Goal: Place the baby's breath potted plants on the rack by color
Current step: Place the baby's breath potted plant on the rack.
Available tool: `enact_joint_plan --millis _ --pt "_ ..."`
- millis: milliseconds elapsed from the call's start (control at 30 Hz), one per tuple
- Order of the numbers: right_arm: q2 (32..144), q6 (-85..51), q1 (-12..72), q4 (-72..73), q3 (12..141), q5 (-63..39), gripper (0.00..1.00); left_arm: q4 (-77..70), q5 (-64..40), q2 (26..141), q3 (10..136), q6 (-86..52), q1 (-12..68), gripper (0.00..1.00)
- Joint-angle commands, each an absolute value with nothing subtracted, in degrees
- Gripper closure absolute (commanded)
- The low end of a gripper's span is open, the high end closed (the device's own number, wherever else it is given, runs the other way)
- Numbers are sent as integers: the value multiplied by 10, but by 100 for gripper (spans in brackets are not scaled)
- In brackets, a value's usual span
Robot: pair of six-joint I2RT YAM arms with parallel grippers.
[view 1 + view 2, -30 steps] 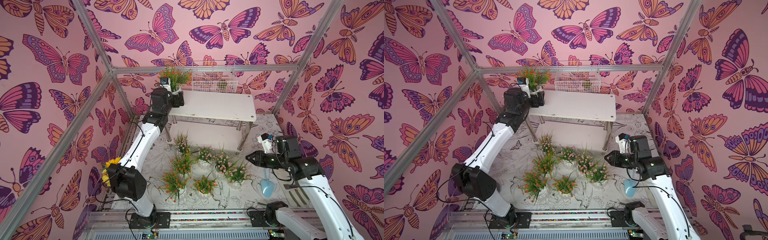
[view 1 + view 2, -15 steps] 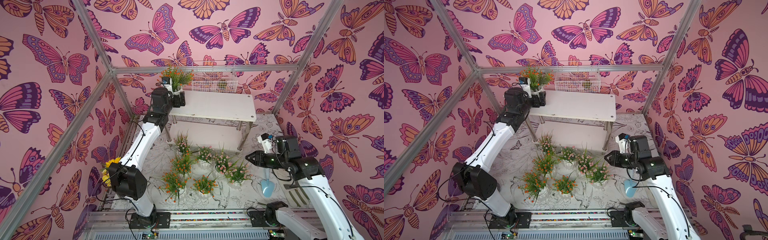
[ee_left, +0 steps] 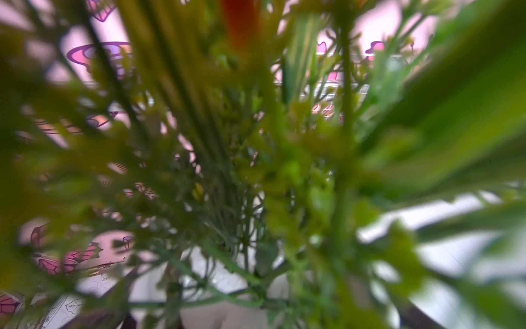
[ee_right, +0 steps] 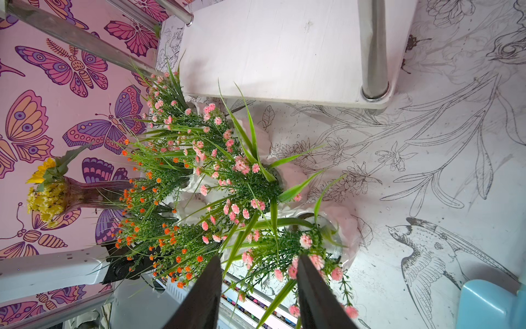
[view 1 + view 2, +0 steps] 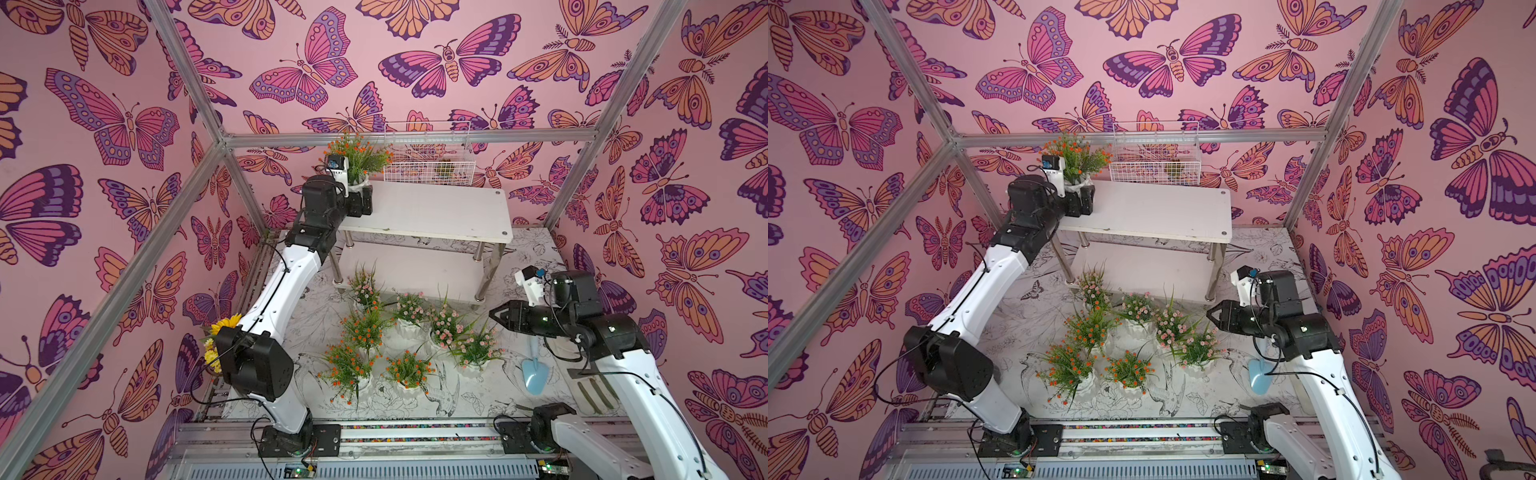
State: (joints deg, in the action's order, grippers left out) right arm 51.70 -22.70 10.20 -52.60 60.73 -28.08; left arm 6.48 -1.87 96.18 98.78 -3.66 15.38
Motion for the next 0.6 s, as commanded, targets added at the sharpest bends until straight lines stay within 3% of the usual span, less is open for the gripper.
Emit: enact_joint_plan --millis 0,467,500,567 --pt "514 -231 101 -523 606 -274 51 48 -40 937 1013 -20 151 0" --pt "519 -229 101 -520 608 -272 49 24 -50 923 991 -1 151 0" --pt "519 -229 102 -519 608 -272 49 19 -52 920 987 0 151 2" --pt "521 -229 101 -518 607 -273 49 20 -49 919 990 1 151 16"
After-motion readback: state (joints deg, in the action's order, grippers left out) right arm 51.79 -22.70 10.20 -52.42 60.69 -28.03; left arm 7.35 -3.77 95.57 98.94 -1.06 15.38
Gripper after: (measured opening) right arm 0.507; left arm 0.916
